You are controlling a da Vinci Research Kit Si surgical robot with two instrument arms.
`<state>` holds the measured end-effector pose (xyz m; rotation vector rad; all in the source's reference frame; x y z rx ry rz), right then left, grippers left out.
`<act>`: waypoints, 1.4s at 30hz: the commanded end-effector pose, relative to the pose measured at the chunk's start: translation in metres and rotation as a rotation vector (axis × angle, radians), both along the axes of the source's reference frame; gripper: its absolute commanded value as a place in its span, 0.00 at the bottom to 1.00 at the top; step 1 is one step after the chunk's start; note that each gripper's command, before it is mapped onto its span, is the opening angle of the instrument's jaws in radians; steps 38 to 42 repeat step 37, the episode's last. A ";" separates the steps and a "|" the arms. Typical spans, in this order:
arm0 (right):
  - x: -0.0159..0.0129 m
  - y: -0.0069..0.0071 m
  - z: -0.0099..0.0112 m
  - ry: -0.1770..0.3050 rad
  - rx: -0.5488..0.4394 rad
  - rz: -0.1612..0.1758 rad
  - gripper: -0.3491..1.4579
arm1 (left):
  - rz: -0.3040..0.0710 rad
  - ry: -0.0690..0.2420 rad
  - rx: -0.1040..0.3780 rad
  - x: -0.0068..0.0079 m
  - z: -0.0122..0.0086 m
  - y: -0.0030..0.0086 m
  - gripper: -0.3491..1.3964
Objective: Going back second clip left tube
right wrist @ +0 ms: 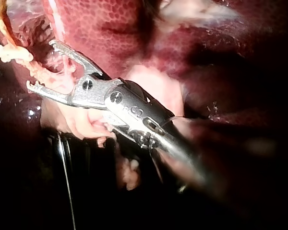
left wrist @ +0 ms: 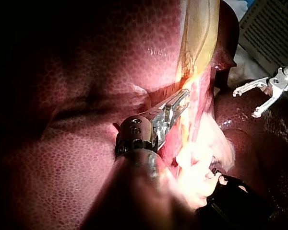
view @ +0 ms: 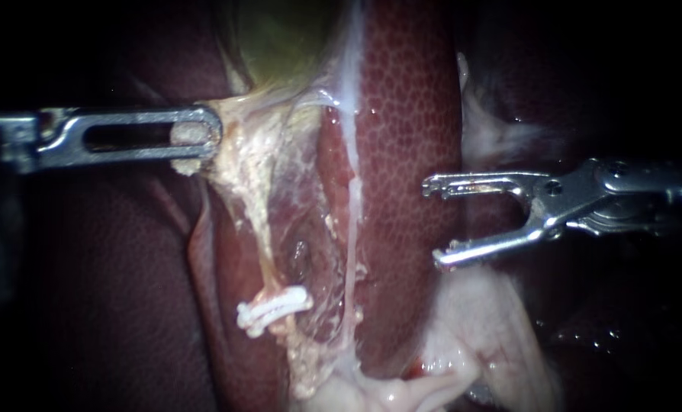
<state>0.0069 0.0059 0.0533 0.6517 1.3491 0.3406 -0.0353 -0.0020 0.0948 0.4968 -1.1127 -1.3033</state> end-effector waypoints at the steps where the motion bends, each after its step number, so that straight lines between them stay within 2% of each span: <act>1: 0.0001 -0.0001 0.0000 0.000 0.000 0.000 0.52 | 0.004 0.010 0.002 -0.0003 0.0006 -0.0001 0.00; 9: 0.0001 -0.0002 0.0000 0.001 -0.001 0.000 0.52 | 0.045 0.034 0.011 -0.0037 0.0041 -0.0020 0.00; 14: 0.0002 -0.0003 -0.0001 0.001 -0.001 0.000 0.52 | 0.065 0.041 0.016 -0.0049 0.0053 -0.0028 0.00; 20: 0.0004 -0.0004 -0.0004 0.002 -0.002 0.002 0.52 | 0.067 0.044 0.016 -0.0052 0.0060 -0.0027 0.00; 42: 0.0006 -0.0005 -0.0007 0.003 -0.002 0.003 0.52 | 0.067 0.044 0.016 -0.0053 0.0059 -0.0027 0.00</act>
